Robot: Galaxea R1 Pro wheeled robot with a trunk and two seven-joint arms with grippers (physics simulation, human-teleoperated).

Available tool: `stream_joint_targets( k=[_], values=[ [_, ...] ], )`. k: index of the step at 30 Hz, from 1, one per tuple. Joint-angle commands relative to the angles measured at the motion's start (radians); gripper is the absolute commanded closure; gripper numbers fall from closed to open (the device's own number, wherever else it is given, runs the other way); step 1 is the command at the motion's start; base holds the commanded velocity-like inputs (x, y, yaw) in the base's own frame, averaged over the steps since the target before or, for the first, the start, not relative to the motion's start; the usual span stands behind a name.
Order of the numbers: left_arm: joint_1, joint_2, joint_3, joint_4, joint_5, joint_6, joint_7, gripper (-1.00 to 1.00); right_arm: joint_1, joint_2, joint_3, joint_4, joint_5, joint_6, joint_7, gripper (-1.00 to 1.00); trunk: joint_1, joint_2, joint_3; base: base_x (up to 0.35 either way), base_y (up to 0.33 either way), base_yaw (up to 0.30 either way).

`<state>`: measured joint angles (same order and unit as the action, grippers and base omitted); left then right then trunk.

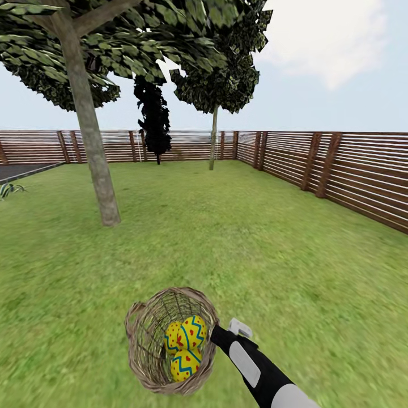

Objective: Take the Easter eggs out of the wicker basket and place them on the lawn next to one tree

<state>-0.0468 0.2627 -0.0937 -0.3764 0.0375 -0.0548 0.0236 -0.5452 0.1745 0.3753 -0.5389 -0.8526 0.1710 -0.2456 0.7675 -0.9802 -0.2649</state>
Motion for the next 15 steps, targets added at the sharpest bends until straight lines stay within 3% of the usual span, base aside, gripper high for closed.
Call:
stream_joint_targets(
  k=[1,15],
  values=[
    [-0.001,0.001,-0.008,0.001,0.004,-0.003,0.002,-1.00,-0.001,0.000,0.002,-0.003,-0.004,0.002,-0.008,1.00,0.001,-0.001,-0.001,0.331,0.000,0.000],
    [-0.001,0.001,-0.008,0.001,0.004,-0.004,0.002,-1.00,-0.001,0.000,0.002,-0.003,-0.005,0.002,-0.008,1.00,0.001,-0.001,-0.001,0.331,0.000,0.000]
  ],
)
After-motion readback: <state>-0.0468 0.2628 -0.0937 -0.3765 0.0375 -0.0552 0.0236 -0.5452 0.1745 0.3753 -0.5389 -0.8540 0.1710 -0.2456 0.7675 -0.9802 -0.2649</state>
